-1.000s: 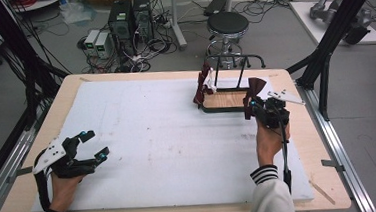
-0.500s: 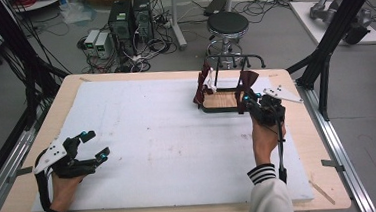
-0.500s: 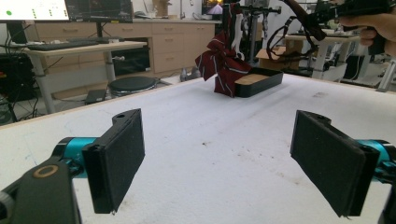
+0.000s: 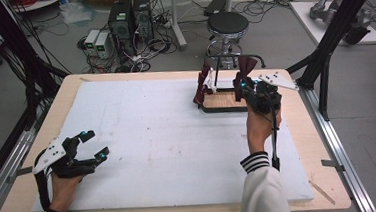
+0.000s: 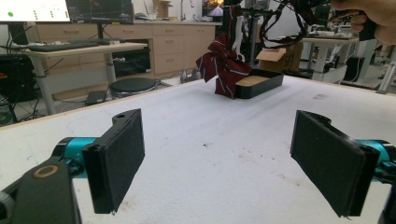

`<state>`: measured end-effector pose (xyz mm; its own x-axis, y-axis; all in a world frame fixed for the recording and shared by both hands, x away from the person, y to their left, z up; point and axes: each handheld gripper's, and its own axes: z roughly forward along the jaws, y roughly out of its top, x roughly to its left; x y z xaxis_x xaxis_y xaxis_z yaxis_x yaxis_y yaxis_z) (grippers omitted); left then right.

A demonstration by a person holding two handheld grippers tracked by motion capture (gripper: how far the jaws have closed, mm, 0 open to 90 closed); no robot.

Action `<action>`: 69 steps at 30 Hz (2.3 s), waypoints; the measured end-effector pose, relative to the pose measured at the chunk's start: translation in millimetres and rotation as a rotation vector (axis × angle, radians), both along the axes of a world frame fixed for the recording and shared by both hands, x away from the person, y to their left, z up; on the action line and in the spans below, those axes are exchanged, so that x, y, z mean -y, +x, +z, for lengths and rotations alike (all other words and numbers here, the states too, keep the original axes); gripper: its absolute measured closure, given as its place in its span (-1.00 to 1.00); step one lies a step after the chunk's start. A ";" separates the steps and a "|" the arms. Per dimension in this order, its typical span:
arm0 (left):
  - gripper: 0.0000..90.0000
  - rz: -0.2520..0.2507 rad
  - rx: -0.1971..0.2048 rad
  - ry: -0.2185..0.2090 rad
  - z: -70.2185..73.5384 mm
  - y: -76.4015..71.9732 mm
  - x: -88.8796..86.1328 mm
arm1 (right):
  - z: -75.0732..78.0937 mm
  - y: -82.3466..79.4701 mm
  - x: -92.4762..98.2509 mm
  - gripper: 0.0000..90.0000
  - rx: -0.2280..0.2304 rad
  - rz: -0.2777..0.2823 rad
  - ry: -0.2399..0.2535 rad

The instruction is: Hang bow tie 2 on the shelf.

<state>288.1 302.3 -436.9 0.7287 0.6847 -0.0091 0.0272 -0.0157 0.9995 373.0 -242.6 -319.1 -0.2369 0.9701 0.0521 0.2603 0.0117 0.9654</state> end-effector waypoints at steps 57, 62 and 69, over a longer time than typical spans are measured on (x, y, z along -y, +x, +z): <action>-0.60 0.013 -0.003 -0.004 -0.7 -0.3 -6.2 | -1.8 54.5 -31.4 0.75 -0.079 0.078 0.023; -0.60 0.011 -0.003 -0.003 -0.7 -0.5 -5.9 | -8.2 56.0 -29.3 0.75 -0.117 0.078 0.028; -0.60 0.010 -0.003 -0.001 -0.8 -0.5 -5.6 | -11.3 56.8 -26.8 0.75 -0.139 0.090 0.024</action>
<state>287.6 307.9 -437.7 0.7220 0.6918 -0.0120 0.0302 -0.0142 0.9994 429.8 -215.8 -330.4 -0.3116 0.9434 0.1134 0.3902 0.0182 0.9205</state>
